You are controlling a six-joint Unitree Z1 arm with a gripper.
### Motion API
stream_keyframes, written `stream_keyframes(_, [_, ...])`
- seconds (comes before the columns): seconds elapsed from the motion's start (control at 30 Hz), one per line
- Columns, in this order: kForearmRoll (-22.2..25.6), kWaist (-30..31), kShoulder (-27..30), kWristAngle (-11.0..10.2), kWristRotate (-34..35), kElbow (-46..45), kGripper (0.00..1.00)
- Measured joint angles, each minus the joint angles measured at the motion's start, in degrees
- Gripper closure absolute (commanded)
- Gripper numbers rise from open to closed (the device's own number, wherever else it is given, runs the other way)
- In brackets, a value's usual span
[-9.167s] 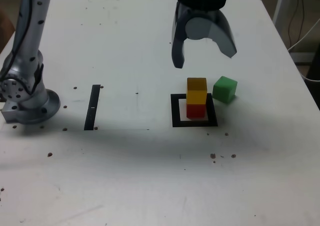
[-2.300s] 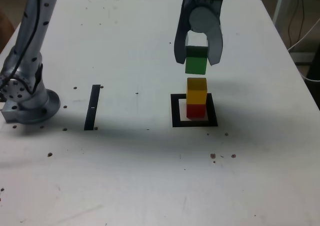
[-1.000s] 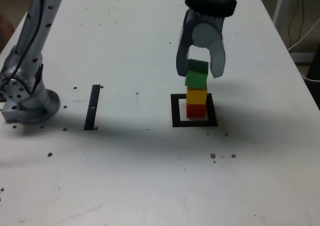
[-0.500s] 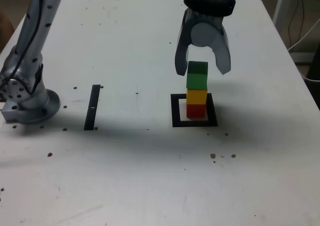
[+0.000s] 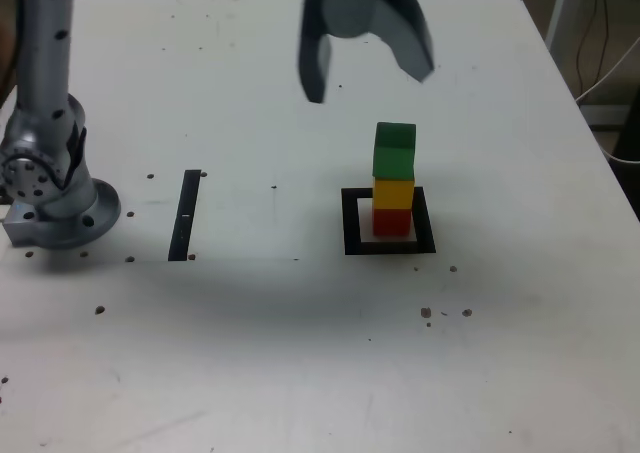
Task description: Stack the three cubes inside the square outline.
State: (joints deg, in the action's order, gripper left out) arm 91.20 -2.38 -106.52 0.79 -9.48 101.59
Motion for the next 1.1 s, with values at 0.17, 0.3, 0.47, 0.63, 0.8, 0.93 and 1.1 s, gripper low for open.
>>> stream_keyframes(0.17, [-0.5, -0.1, 4.2, -0.4, 0.3, -5.7, 0.01])
stream_keyframes(0.3, [-2.2, -0.7, 7.6, -0.5, 0.5, -11.8, 0.01])
stream_keyframes(0.47, [-5.6, -1.4, 11.1, -0.5, 0.6, -20.6, 0.01])
stream_keyframes(0.63, [-9.4, -2.0, 13.5, -0.5, 0.7, -27.6, 0.01])
stream_keyframes(0.8, [-14.1, -2.7, 16.0, -0.5, 0.7, -35.6, 0.01])
stream_keyframes(0.93, [-18.4, -3.3, 17.3, -0.4, 0.7, -41.6, 0.01])
stream_keyframes(1.1, [-21.8, -3.4, 18.0, -0.3, 0.7, -47.1, 0.01])
